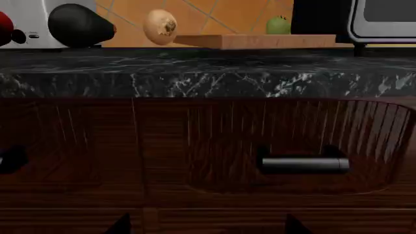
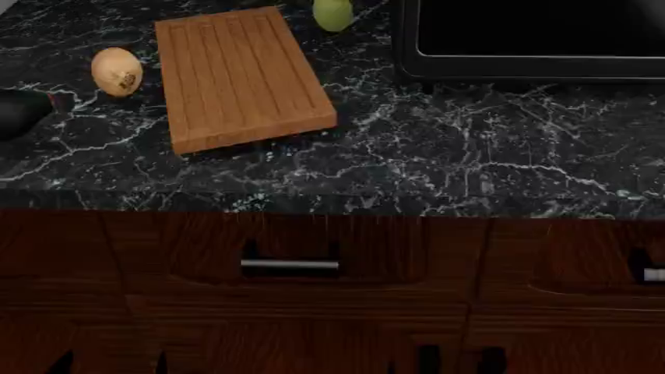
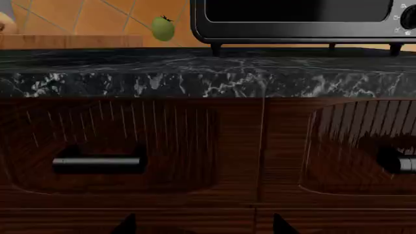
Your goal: Place the avocado, onion, tomato and bell pepper on the cutting board.
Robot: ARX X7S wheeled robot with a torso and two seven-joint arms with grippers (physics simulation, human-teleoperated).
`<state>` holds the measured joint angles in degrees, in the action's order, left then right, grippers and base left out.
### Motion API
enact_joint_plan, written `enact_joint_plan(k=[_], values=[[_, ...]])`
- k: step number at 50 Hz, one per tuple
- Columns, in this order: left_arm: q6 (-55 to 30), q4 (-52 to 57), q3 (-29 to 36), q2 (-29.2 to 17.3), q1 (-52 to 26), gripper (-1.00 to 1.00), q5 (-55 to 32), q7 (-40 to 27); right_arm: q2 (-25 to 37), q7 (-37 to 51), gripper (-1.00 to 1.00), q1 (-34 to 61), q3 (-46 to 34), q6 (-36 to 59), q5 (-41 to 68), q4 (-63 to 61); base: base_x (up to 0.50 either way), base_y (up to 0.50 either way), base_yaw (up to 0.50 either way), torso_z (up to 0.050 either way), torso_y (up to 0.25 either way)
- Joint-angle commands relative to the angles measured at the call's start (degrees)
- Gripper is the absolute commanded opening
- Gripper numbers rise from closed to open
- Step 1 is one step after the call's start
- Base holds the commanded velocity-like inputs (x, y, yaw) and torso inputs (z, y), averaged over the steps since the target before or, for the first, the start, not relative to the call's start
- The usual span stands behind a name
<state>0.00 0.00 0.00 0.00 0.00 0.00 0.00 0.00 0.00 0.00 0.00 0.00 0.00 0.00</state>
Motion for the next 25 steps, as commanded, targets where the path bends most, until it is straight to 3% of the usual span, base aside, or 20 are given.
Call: enact_joint_plan(k=[1,12,13,16,25], values=[[0.63,-0.90,1.38,-1.20,-0.30,1.00,-1.21,-1.36,0.68,0.85,1.00,0.27,-0.86,-0.63,0.69,0.88,0.00,0.00,0.00,0.000,0.000],[0.35,-0.19,3.39,-2.51,0.15,1.00,-1.64,-2.94,2.24,2.33,1.00,0.29,-1.81,0.27,6.04,0.66,0.00,0.00,0.00,0.000,0.000],[0.42,0.53,0.88,-0.62,0.58,1.00,0.11,-0.73,0.47,0.35,1.00,-0.49,-0.39,-0.08,1.85,-0.71,0.00,0.00,0.00,0.000,0.000],[0.15,0.59,1.86,-1.42,0.56,1.00,-0.43,-1.90,1.42,1.50,1.00,-0.73,-1.62,-0.33,2.19,-0.91,0.00,0.00,0.00,0.000,0.000],[-0.17,-0.06,3.85,-2.76,0.05,1.00,-1.03,-3.47,2.80,2.78,1.00,-0.24,-3.22,0.11,3.30,-0.47,0.00,0.50,0.00,0.000,0.000]])
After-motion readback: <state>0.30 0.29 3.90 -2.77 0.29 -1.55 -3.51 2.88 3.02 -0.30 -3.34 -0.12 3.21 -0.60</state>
